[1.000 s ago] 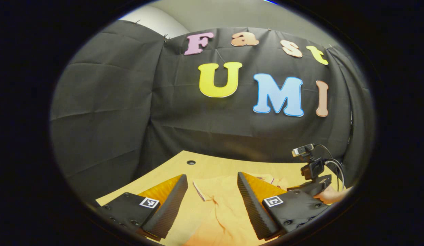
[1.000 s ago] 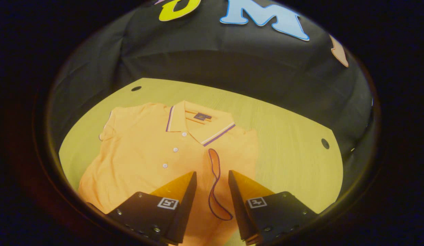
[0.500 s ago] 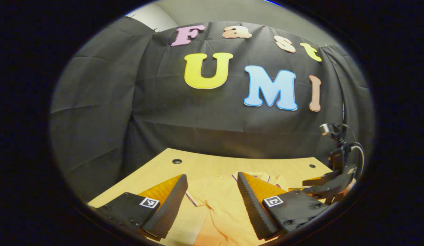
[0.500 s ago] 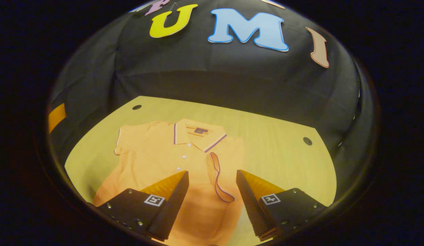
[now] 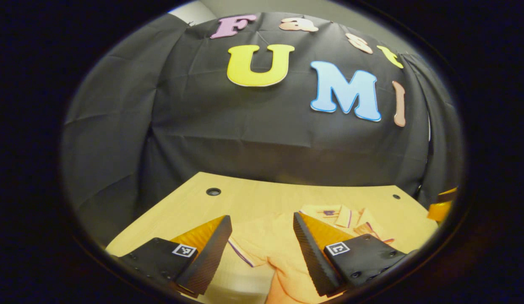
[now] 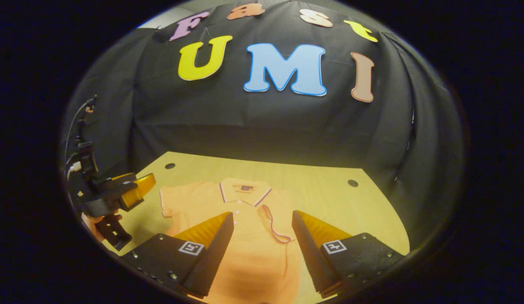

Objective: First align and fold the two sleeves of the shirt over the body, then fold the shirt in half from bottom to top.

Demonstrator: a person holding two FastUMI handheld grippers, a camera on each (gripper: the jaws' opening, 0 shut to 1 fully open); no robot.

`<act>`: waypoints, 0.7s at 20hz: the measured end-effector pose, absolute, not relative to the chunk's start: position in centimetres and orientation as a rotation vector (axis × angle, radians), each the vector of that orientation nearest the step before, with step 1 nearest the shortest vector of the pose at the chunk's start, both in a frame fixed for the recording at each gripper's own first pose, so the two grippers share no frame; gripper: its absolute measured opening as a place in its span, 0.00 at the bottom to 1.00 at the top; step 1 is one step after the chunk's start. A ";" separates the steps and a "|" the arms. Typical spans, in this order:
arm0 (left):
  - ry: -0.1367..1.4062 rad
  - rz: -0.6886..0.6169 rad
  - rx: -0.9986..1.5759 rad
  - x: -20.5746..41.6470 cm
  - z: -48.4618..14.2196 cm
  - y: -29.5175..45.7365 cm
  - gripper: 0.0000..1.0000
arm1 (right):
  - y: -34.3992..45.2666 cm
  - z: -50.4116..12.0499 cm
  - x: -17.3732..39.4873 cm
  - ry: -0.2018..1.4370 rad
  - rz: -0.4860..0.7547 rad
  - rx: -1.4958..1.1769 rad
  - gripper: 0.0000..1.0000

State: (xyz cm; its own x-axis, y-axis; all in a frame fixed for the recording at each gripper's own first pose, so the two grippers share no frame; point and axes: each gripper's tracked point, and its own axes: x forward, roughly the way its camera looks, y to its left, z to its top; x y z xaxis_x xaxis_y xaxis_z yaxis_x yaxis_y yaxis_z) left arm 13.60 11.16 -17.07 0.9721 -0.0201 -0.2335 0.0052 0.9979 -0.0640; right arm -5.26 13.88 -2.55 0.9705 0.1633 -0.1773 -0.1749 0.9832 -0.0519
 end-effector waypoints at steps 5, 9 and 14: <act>0.293 0.017 -0.069 17.1 -21.6 13.4 0.94 | 14.3 -1.4 -8.7 0.144 0.150 -0.055 0.87; 0.341 0.041 -0.096 19.5 -24.7 14.4 0.94 | 13.5 -1.0 -10.9 0.132 0.147 -0.055 0.87; 0.424 0.118 -0.152 21.4 -28.8 15.9 0.94 | 10.4 -1.7 -12.5 0.144 0.101 -0.042 0.87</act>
